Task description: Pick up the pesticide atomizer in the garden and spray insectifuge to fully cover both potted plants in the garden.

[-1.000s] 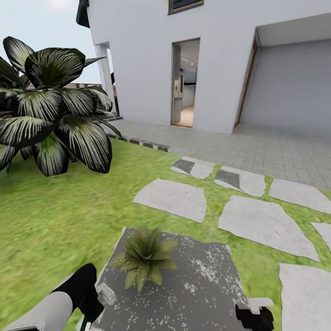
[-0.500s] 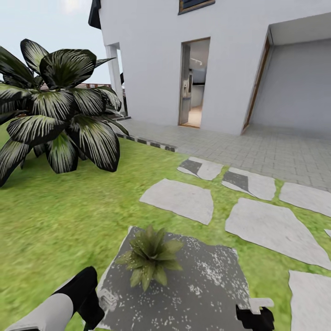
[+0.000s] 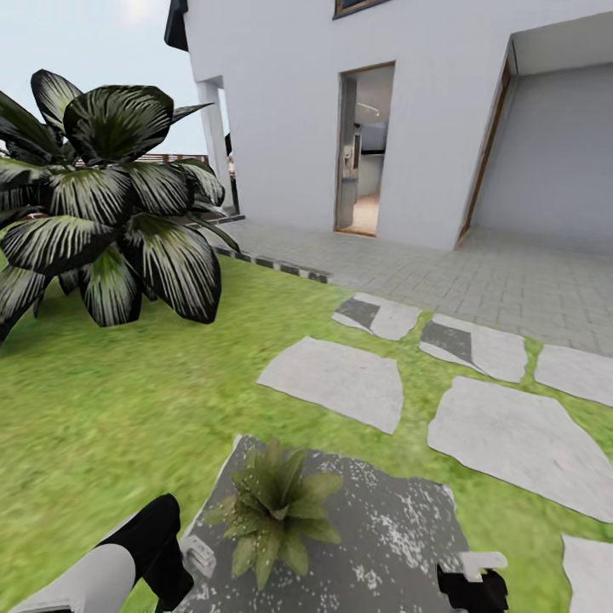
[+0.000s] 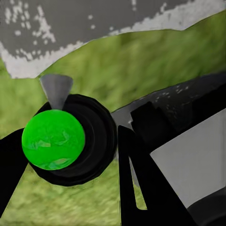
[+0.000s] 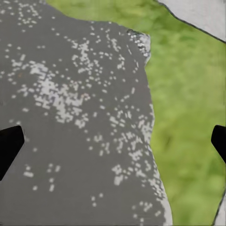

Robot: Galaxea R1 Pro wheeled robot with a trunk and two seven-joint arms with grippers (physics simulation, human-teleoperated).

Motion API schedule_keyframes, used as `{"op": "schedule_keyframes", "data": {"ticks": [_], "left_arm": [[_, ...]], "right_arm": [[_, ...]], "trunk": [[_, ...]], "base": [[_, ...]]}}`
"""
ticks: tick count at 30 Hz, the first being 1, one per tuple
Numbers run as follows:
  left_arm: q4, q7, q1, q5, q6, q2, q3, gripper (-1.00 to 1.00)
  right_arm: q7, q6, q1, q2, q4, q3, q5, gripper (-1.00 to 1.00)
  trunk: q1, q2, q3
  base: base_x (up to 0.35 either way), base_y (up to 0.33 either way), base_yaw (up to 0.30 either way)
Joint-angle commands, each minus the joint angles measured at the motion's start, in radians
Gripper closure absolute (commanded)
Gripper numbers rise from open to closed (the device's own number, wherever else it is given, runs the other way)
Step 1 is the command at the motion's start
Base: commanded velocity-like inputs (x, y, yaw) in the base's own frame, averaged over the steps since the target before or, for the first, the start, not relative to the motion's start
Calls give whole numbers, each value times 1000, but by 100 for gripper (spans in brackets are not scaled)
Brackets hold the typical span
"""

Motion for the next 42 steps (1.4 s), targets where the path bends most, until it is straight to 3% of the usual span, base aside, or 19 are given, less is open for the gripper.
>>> {"op": "schedule_keyframes", "data": {"ticks": [1,15,22,34,42], "left_arm": [[0,-6,0,-8,5,-1,8,100],[12,-7,17,-9,-1,-9,6,100],[3,-5,18,-7,1,-15,6,100],[8,-5,18,-7,-1,-15,7,100],[9,-11,18,-7,-7,-14,6,100]], "right_arm": [[-3,-5,-1,0,2,-7,11,-100],[-3,-4,-1,0,2,-7,11,-100],[-3,-4,-1,0,2,-7,11,-100],[-3,-4,-1,0,2,-7,11,-100],[-3,-4,-1,0,2,-7,11,-100]], "trunk": [[0,0,-1],[0,0,-1],[0,0,-1],[0,0,-1],[0,0,-1]], "base": [[25,-12,257],[4,-2,175],[-23,-230,27],[-11,-15,260],[57,-180,29]]}}
